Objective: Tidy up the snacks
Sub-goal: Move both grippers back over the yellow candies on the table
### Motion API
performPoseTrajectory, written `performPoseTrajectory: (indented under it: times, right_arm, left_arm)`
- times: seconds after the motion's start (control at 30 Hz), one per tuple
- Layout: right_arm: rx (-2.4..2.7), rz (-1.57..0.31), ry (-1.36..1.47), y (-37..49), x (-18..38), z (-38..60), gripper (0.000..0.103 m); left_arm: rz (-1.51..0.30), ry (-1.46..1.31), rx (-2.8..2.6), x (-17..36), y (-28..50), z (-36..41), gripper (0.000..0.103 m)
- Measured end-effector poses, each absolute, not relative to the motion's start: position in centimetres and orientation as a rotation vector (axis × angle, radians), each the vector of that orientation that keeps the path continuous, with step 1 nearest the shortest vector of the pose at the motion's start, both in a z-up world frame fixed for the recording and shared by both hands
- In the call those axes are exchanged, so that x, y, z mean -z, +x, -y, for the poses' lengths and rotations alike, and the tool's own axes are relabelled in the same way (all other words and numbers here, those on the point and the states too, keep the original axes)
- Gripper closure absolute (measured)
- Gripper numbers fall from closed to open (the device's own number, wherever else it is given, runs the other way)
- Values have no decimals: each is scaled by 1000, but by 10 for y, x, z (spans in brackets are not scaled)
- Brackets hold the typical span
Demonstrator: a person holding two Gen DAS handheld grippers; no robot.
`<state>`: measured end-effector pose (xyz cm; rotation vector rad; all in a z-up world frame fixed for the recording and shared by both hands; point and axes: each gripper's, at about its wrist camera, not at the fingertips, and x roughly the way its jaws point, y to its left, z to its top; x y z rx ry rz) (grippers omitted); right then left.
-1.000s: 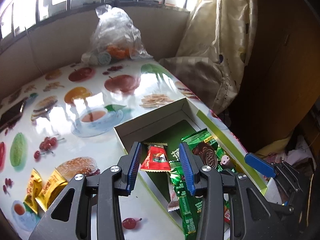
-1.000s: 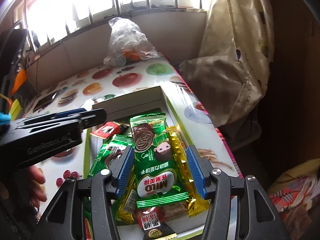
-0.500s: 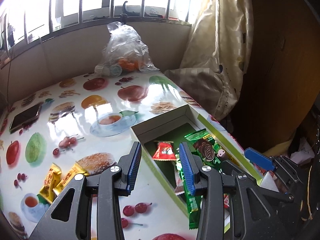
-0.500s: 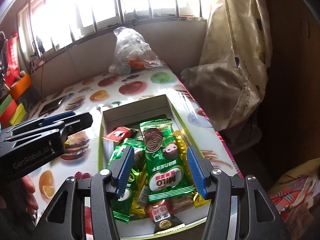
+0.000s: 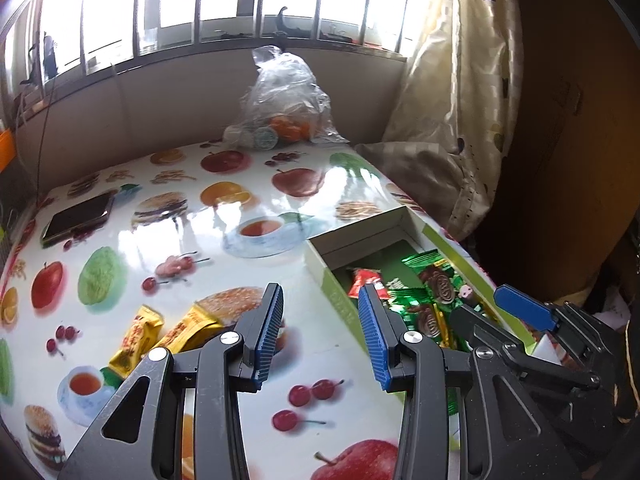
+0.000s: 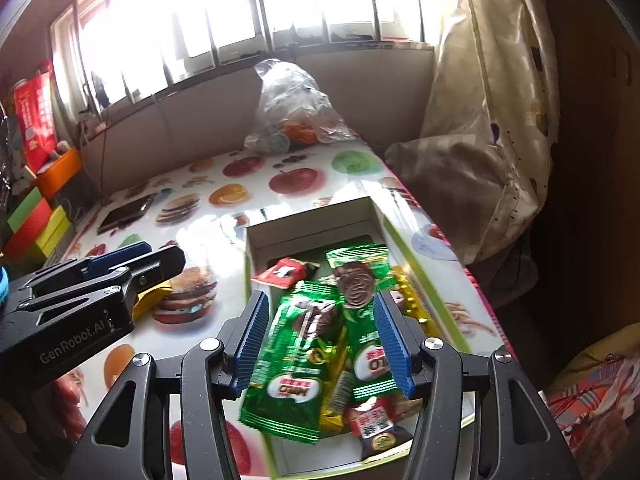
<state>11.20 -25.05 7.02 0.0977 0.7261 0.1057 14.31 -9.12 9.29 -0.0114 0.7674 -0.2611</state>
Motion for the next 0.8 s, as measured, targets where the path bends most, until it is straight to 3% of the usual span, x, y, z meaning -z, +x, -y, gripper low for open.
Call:
performPoseTrajectory:
  times: [0.8]
  right_arm:
    - [-260,-799,69,141,-56,167,49]
  left_arm:
    - [-802,-126,29,-66,136,-45,62]
